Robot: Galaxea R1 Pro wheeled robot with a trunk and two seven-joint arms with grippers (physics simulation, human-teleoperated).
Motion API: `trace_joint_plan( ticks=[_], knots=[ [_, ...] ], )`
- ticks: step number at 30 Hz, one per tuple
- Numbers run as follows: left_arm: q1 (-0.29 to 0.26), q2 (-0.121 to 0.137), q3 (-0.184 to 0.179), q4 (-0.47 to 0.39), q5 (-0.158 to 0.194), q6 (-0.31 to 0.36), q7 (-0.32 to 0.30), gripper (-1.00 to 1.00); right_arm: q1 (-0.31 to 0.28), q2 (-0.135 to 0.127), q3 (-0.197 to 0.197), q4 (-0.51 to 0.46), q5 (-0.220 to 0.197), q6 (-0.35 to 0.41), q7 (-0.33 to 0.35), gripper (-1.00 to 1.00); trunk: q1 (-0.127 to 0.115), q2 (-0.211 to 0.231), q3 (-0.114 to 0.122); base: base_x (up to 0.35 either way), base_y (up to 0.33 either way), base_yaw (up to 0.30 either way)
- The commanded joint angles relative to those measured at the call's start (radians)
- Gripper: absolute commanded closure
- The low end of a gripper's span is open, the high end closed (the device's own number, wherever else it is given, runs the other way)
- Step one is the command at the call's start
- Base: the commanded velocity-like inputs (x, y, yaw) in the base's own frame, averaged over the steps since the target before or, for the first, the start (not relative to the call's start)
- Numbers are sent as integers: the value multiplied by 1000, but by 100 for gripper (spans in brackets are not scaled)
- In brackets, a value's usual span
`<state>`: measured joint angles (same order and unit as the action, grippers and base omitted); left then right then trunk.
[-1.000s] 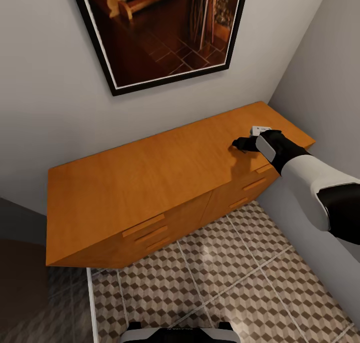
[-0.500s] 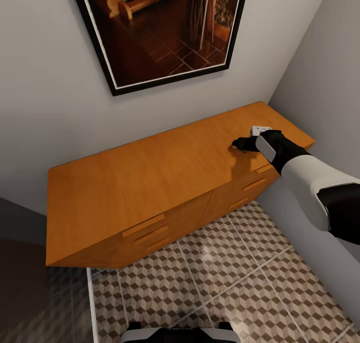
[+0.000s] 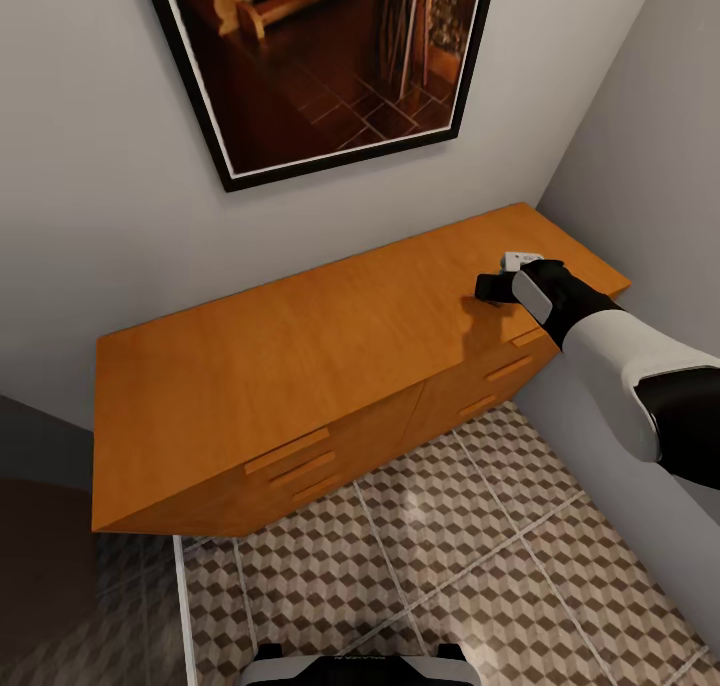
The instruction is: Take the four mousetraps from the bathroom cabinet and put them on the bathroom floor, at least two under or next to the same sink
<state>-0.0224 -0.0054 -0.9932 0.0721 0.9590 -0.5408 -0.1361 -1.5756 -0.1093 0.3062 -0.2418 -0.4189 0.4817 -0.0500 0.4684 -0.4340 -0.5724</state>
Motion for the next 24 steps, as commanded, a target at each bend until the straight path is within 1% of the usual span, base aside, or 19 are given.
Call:
trace_joint_plan(
  ticks=[1,8,12,18,24],
  knots=[
    [-1,-1,-5,3,7,-4,-7,100,0,-1,11,56,-12,5,-7,100,1,-1,-1,0,0,0],
    [-1,-1,-5,3,7,-4,-7,100,0,-1,11,58,-12,5,-7,100,1,-1,-1,0,0,0],
    [-1,-1,-5,3,7,-4,-7,100,0,0,11,81,-13,2,-7,100,1,-1,-1,0,0,0],
    [-1,-1,-5,3,7,-4,-7,100,0,0,11,90,-14,-30,-9,100,1,-1,-1,0,0,0],
    [-1,-1,-5,3,7,-4,-7,100,0,-1,12,79,-11,-35,-13,100,1,-1,-1,0,0,0]
  ],
)
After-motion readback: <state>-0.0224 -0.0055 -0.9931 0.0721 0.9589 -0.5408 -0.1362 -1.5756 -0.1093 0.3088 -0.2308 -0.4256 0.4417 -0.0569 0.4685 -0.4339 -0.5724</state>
